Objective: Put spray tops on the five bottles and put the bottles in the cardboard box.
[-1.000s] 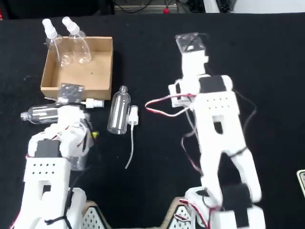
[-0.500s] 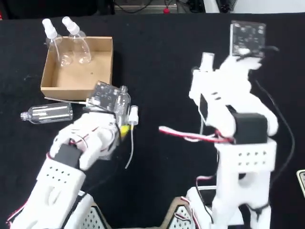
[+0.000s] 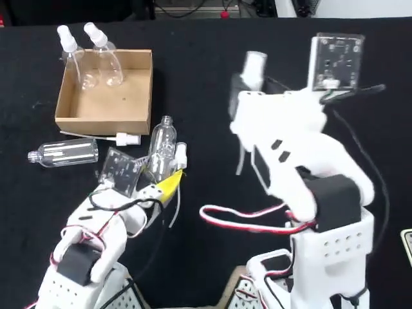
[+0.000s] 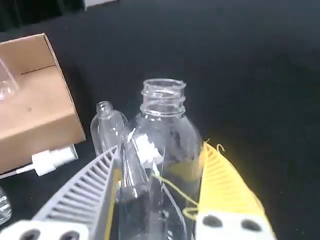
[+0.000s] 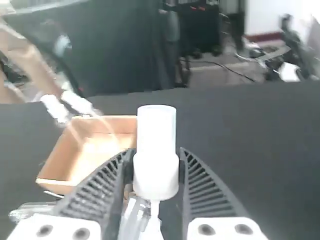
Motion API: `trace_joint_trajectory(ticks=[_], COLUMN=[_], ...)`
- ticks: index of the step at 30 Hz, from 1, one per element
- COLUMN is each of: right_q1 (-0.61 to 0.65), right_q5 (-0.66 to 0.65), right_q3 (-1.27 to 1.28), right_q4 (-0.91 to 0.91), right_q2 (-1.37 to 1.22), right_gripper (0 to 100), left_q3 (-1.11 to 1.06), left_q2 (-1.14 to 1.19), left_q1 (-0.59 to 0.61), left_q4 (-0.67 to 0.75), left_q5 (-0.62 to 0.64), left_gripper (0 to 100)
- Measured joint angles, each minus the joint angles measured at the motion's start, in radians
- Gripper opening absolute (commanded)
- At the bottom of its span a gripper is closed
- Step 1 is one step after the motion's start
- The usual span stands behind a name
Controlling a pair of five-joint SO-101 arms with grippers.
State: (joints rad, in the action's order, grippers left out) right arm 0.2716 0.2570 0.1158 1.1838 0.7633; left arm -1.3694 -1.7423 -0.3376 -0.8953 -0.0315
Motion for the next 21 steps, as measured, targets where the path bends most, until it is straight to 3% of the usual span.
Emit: trace_joint_trajectory(ticks=[10, 21], right_q1=[0.167, 0.25], right_q5=[0.069, 0.072], right_q3=[0.014, 0.212], right_q4=[-0.192, -0.474], right_q2=[0.0, 0.006], right_gripper=[7.8, 7.8], left_q3=[-0.006, -0.006], left_q2=[-0.074, -0.074], left_q1=[0.0, 0.002], left_q4=[-0.034, -0.034], left_q5=[0.051, 0.06], left_gripper=[13, 13])
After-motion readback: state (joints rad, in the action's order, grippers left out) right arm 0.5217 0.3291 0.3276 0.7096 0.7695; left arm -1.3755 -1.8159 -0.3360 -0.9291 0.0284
